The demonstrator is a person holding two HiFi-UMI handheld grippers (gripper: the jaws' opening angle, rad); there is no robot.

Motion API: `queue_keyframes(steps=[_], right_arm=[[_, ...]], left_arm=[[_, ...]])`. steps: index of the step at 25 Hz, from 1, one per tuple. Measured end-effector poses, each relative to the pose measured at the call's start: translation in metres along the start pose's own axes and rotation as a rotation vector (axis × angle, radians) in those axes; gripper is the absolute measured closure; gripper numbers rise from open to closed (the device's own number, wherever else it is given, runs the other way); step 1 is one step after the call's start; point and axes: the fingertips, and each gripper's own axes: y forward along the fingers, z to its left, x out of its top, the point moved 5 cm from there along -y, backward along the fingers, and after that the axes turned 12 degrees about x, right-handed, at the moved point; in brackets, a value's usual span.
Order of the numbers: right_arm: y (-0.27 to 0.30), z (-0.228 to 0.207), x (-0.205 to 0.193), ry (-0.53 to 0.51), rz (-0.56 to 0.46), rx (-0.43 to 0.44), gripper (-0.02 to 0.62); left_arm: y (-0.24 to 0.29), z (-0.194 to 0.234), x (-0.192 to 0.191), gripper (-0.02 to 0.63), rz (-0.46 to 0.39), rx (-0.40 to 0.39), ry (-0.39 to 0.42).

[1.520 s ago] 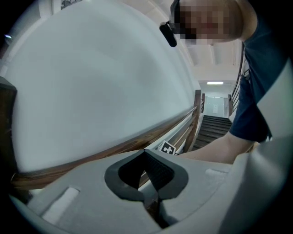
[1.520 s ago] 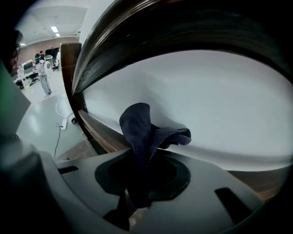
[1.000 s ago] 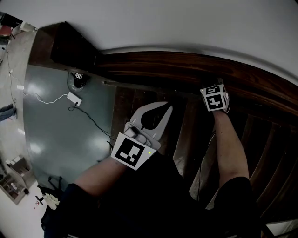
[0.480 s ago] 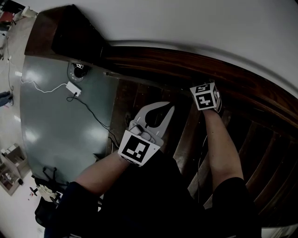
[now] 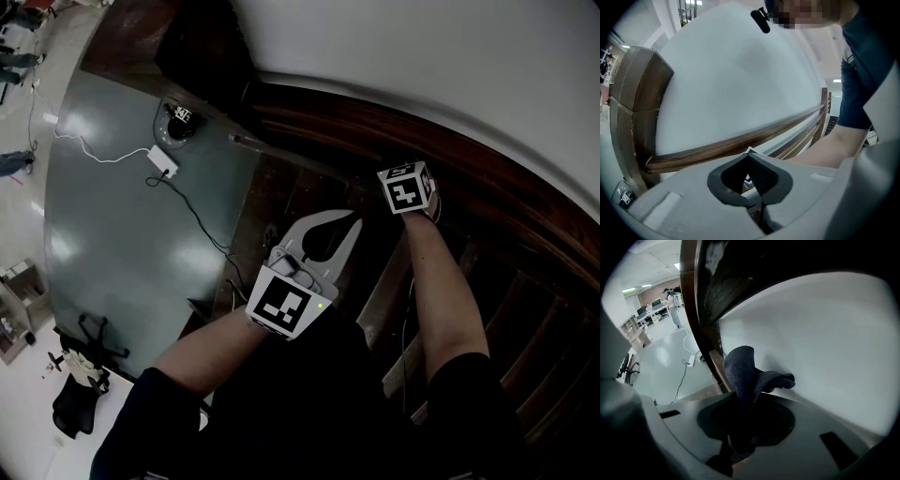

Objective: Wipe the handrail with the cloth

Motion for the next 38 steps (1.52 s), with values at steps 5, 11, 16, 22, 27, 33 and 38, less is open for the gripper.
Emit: queue_keyframes(steps=[5,11,16,22,27,33,38], right_arm=[[0.024,0.016,0.016,-0.016,0.024,0.019,0.506],[0.03,0.027,0.022,-0.038,0.039,0.03,0.507],[0.03,0.04,0.029,-0.062,0.016,0.032,0.508],[-0.005,0.066,0.035,-0.044,-0.025,0.046,0.508],[-0.057,0.096,0.036,-0.033,-0.06,0.074,0.508],[-0.134,0.125,0.033,-0.028,-0.116,0.1,0.508],[-0.192,0.143,0.036,0.001,-0.211,0.134,0.508]], left_arm=[[-0.016,0.02,-0.005,0.603,0.003,0.034,-0.002],[-0.025,0.03,0.0,0.603,0.009,0.036,0.028],[-0.03,0.031,0.001,0.603,0.003,0.034,0.032],[-0.047,0.025,0.018,0.603,0.003,0.026,0.067],[-0.067,0.013,0.042,0.603,-0.006,0.015,0.084],[-0.09,-0.009,0.075,0.603,-0.027,0.005,0.117],[-0.107,-0.024,0.093,0.603,-0.023,-0.007,0.132]])
